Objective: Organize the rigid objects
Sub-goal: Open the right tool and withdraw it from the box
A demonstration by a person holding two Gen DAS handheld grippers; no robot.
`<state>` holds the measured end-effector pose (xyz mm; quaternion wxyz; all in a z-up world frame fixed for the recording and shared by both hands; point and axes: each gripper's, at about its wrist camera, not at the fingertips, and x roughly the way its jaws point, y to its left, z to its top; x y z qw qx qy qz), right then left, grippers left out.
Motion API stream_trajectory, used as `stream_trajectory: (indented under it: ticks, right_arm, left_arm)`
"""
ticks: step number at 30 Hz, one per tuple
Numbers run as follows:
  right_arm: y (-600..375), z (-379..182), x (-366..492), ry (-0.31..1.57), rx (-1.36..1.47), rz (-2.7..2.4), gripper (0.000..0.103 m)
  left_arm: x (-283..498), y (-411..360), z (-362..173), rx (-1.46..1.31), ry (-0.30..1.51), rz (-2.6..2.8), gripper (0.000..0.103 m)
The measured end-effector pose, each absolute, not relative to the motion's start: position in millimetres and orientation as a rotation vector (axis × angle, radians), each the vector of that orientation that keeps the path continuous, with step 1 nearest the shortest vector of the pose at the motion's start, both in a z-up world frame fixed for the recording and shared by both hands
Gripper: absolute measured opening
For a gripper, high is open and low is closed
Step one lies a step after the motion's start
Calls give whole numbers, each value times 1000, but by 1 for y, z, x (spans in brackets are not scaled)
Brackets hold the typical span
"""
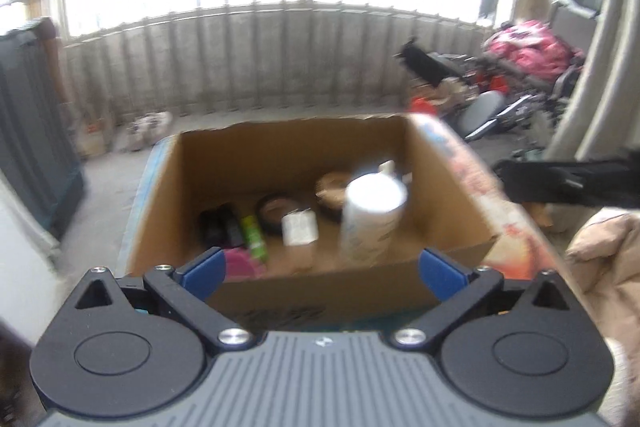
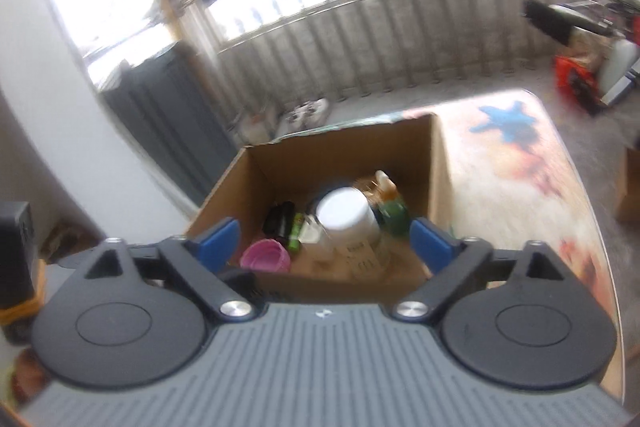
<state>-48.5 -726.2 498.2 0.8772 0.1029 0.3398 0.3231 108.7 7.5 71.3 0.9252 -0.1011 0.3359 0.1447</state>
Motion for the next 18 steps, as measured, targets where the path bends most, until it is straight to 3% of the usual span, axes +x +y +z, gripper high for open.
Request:
stream_trajectory:
  ticks: [8,18]
  right_arm:
    - [-720,459,-78,746,172,485,102]
    - [-692,453,-66,709,23,371,102]
  left_arm:
    - [108,-3,65,-69,730,440,103]
    - [112,19,52,-276,781,393,103]
